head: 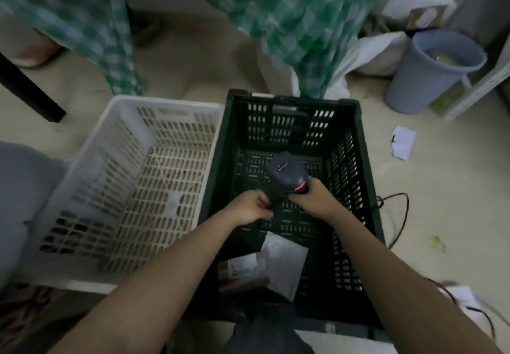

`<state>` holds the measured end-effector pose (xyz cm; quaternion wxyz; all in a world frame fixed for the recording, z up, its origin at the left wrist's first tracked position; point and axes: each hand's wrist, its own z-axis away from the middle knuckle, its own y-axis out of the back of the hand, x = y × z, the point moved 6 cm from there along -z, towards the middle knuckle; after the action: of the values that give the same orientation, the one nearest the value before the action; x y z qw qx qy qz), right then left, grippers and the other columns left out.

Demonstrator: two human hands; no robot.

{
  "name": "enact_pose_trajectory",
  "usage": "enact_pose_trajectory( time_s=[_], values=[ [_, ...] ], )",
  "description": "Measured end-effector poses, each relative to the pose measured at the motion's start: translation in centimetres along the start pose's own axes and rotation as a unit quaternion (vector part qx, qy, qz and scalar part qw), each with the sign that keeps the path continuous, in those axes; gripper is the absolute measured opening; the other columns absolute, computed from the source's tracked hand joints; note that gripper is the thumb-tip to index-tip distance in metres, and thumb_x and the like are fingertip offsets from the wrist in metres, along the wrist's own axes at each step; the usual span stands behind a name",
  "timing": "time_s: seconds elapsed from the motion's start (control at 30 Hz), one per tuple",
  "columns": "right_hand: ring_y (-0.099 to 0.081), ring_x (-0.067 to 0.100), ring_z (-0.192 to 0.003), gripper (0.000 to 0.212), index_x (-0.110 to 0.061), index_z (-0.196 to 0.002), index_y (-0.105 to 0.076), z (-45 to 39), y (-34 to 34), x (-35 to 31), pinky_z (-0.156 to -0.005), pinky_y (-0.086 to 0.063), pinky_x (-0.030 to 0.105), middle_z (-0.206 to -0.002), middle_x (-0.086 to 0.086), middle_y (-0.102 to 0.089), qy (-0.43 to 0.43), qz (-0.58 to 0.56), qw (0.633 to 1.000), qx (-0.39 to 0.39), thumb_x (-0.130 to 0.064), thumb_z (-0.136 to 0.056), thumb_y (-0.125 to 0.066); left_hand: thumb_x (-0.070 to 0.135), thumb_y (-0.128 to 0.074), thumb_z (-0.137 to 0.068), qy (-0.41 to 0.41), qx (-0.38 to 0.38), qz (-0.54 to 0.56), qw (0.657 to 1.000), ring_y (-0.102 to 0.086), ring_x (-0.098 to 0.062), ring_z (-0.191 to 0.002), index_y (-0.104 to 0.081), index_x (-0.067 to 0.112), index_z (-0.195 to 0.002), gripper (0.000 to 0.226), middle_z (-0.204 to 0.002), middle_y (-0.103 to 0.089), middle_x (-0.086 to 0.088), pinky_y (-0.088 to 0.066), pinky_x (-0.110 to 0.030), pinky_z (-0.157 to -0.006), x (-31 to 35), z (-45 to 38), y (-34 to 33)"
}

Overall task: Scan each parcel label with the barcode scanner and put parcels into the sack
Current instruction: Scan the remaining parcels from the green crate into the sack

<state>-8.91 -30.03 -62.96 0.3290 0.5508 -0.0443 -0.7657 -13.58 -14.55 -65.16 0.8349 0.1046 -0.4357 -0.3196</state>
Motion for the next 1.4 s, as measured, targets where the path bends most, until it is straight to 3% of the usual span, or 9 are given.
enact_pose_trajectory(
  time_s=[0.1, 0.2, 0.4, 0.6, 0.87, 0.97, 1.03, 1.23, 1.4],
  values=[
    [-0.042, 0.008, -0.058, 0.024, -0.018, -0.078, -0.054, -0.7, -1.7, 3.4, -0.053, -0.033, 0.024, -0.063, -0.001, -0.051, -0.051, 0.002, 0.998, -0.031, 0.005, -0.083, -0.061, 0.022, -0.077, -0.079, 0.038, -0.067, -0.079, 0.994, -0.06, -0.022, -0.104, -0.061, 0.007, -0.115, 0.042, -0.116, -0.064, -0.009, -0.044, -0.026, -0.081, -3.6, -1.9, -4.7],
    [-0.039, 0.011, -0.061, 0.018, -0.013, -0.083, -0.053, -1.5, -2.6, 5.8, -0.055, -0.03, 0.028, -0.064, 0.001, -0.048, -0.08, -0.023, 0.996, -0.022, 0.003, -0.084, -0.061, 0.021, -0.075, -0.08, 0.054, -0.103, -0.165, 0.979, -0.057, -0.028, -0.113, -0.059, 0.004, -0.118, 0.044, -0.121, -0.062, -0.015, -0.045, -0.032, -0.088, -6.7, -2.5, -8.2],
    [-0.045, 0.014, -0.068, 0.018, -0.011, -0.092, -0.056, -2.7, -3.6, 8.0, -0.061, -0.034, 0.029, -0.071, 0.003, -0.053, -0.094, -0.05, 0.994, 0.0, 0.003, -0.081, -0.062, 0.043, -0.088, -0.058, 0.091, -0.16, -0.309, 0.933, -0.028, -0.034, -0.131, -0.03, 0.013, -0.133, 0.1, -0.138, -0.028, -0.015, -0.038, -0.045, -0.104, -10.5, -2.7, -11.7],
    [-0.042, 0.012, -0.061, 0.024, -0.02, -0.078, -0.051, -3.5, -4.6, 8.2, -0.057, -0.032, 0.029, -0.067, 0.002, -0.049, -0.094, -0.066, 0.993, -0.005, 0.001, -0.083, -0.061, 0.051, -0.085, -0.059, 0.073, -0.161, -0.359, 0.916, -0.024, -0.031, -0.133, -0.024, 0.015, -0.136, 0.104, -0.139, -0.024, -0.011, -0.038, -0.046, -0.103, -12.4, -3.2, -12.6],
    [-0.038, 0.01, -0.056, 0.02, -0.014, -0.079, -0.051, -2.9, -3.9, 7.9, -0.051, -0.032, 0.023, -0.063, 0.0, -0.044, -0.088, -0.083, 0.993, 0.009, 0.003, -0.085, -0.059, 0.047, -0.081, -0.066, 0.037, -0.093, -0.247, 0.964, -0.036, -0.031, -0.128, -0.034, 0.009, -0.13, 0.088, -0.136, -0.036, -0.014, -0.039, -0.037, -0.102, -9.5, -3.5, -10.2],
    [-0.036, 0.01, -0.056, 0.019, -0.009, -0.076, -0.049, -2.1, -2.8, 6.5, -0.046, -0.03, 0.018, -0.062, 0.001, -0.043, -0.076, -0.103, 0.99, 0.055, 0.005, -0.083, -0.06, 0.037, -0.084, -0.065, 0.003, -0.041, -0.159, 0.986, -0.043, -0.029, -0.123, -0.038, 0.008, -0.122, 0.079, -0.129, -0.04, -0.014, -0.042, -0.035, -0.098, -6.6, -2.5, -7.1],
    [-0.039, 0.011, -0.06, 0.017, -0.008, -0.077, -0.051, -1.6, -2.1, 5.1, -0.053, -0.033, 0.025, -0.065, 0.003, -0.046, -0.061, -0.129, 0.984, 0.105, 0.005, -0.081, -0.061, 0.031, -0.084, -0.065, -0.025, -0.019, -0.096, 0.995, -0.043, -0.023, -0.122, -0.036, 0.01, -0.126, 0.081, -0.128, -0.038, -0.009, -0.042, -0.035, -0.101, -4.2, -1.1, -4.8],
    [-0.055, 0.016, -0.077, 0.016, -0.01, -0.084, -0.06, 0.7, 0.5, -1.6, -0.068, -0.043, 0.031, -0.075, 0.004, -0.06, -0.005, -0.238, 0.944, 0.227, 0.002, -0.08, -0.069, 0.035, -0.083, -0.066, -0.084, 0.062, 0.02, 0.994, -0.051, -0.015, -0.114, -0.034, 0.018, -0.127, 0.08, -0.128, -0.045, -0.002, -0.044, -0.036, -0.101, 1.0, 4.7, 2.7],
    [-0.063, 0.011, -0.082, 0.018, -0.008, -0.1, -0.069, 3.0, 0.7, -9.1, -0.076, -0.049, 0.024, -0.09, 0.0, -0.069, 0.047, -0.296, 0.934, 0.193, -0.008, -0.083, -0.073, 0.029, -0.085, -0.069, -0.13, 0.148, 0.097, 0.975, -0.052, -0.012, -0.117, -0.033, 0.026, -0.125, 0.076, -0.128, -0.05, 0.005, -0.045, -0.03, -0.099, 2.6, 11.4, 9.9]
  ],
)
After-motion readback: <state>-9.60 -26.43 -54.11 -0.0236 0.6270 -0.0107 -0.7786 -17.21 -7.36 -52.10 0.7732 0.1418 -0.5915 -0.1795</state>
